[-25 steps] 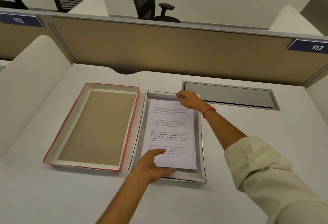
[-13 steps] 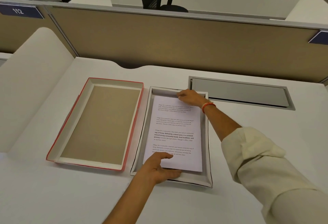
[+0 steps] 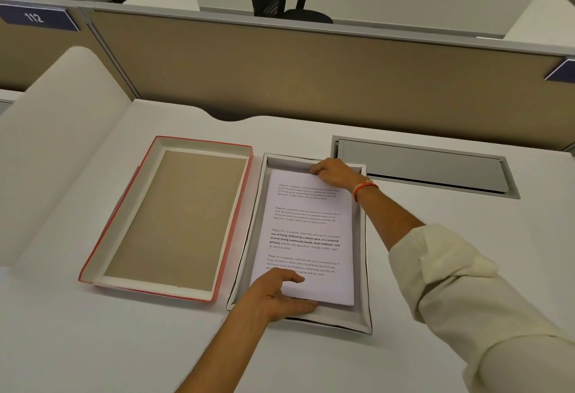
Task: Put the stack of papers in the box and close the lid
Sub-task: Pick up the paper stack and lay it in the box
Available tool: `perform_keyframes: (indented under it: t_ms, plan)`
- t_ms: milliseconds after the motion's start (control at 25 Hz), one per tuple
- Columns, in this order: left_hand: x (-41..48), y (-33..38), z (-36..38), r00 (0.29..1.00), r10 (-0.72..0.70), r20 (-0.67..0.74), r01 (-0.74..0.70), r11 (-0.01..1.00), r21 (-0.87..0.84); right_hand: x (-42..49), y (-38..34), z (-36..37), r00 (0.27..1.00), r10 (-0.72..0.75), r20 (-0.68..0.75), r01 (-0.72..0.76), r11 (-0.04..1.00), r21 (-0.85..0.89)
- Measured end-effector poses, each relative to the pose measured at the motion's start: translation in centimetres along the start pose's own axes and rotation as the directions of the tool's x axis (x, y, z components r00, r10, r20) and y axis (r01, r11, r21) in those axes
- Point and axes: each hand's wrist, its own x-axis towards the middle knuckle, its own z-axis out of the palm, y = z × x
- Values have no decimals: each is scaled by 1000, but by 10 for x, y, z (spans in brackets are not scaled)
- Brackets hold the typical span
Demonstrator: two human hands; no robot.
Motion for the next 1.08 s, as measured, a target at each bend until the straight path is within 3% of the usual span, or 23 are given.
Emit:
perform_keyframes:
  t_ms: [320,1080]
  plan:
    - [-1,4,3,1000,-9,-12,10,1000,28,0,-2,1,1000,3,0,-3,1000,-23]
    - [-16,1,-18,986,48,161,-59,996,69,-14,-6,-12,999,-21,28,23,997,-77]
